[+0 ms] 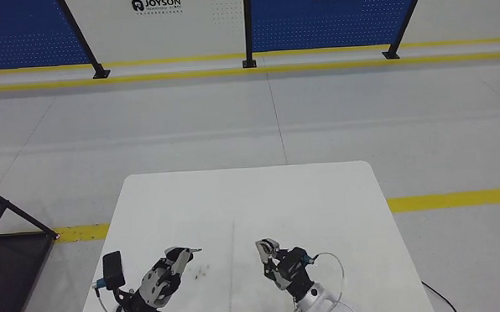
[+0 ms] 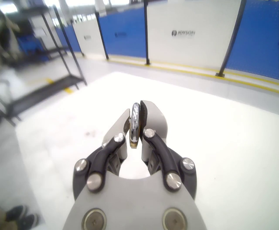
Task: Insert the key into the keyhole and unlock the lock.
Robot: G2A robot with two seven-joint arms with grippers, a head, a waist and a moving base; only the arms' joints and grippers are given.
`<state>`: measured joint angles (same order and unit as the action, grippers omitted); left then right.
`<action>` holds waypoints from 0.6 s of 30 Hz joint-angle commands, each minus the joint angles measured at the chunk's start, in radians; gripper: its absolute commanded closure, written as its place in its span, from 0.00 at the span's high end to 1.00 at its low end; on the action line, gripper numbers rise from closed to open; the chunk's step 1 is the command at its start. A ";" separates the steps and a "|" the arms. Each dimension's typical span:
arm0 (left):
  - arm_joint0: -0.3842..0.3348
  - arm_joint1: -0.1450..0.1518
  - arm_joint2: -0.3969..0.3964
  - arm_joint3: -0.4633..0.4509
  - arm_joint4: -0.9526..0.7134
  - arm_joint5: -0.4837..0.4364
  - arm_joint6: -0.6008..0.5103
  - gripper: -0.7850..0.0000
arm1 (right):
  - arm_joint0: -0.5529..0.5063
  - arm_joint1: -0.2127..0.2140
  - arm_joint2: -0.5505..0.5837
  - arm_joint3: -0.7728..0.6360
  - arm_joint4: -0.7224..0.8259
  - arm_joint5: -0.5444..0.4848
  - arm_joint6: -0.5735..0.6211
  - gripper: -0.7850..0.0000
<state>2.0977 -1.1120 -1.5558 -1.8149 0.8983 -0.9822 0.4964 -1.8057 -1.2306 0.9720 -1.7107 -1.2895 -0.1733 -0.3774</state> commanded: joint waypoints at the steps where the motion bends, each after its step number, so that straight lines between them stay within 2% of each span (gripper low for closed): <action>1: -0.019 0.002 0.020 0.008 -0.084 -0.030 -0.014 0.00 | -0.003 0.006 0.019 -0.009 0.066 -0.109 -0.048 0.00; 4: -0.048 0.011 0.070 0.003 -0.218 -0.030 -0.050 0.00 | 0.014 0.009 0.047 -0.006 0.163 -0.211 -0.089 0.00; 9: -0.089 0.030 0.124 0.004 -0.388 -0.030 -0.123 0.00 | 0.064 0.009 0.054 0.013 0.285 -0.341 -0.056 0.00; 18: -0.093 0.033 0.128 0.005 -0.401 -0.030 -0.138 0.00 | 0.064 0.009 0.054 0.013 0.285 -0.341 -0.056 0.00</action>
<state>2.0047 -1.0791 -1.4279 -1.8094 0.4978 -1.0123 0.3582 -1.7413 -1.2214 1.0258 -1.6977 -1.0047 -0.5143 -0.4335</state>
